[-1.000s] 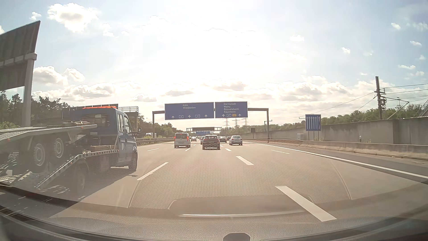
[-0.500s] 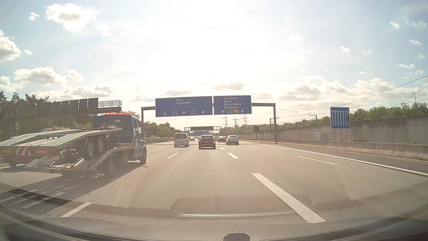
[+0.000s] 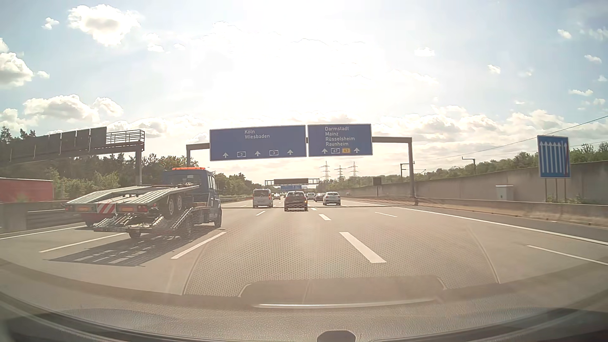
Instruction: Follow the waypoints while adhering to traffic rules and regulations
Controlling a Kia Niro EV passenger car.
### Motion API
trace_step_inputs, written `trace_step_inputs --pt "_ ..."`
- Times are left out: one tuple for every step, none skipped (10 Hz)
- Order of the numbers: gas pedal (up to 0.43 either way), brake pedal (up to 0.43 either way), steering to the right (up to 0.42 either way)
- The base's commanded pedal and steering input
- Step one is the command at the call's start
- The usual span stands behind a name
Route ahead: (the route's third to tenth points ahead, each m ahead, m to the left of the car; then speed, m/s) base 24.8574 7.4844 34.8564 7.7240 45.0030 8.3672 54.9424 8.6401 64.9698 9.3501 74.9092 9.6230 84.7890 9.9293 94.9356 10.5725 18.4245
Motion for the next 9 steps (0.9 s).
trace_step_inputs --pt "0.079 0.000 -0.011" --pt "0.079 0.000 -0.011" --pt "0.079 0.000 -0.010" --pt "0.079 0.000 -0.010" --pt "0.079 0.000 -0.010" --pt "0.079 0.000 -0.010" --pt "0.079 0.000 -0.009" --pt "0.079 0.000 -0.009" --pt "0.079 0.000 -0.009"
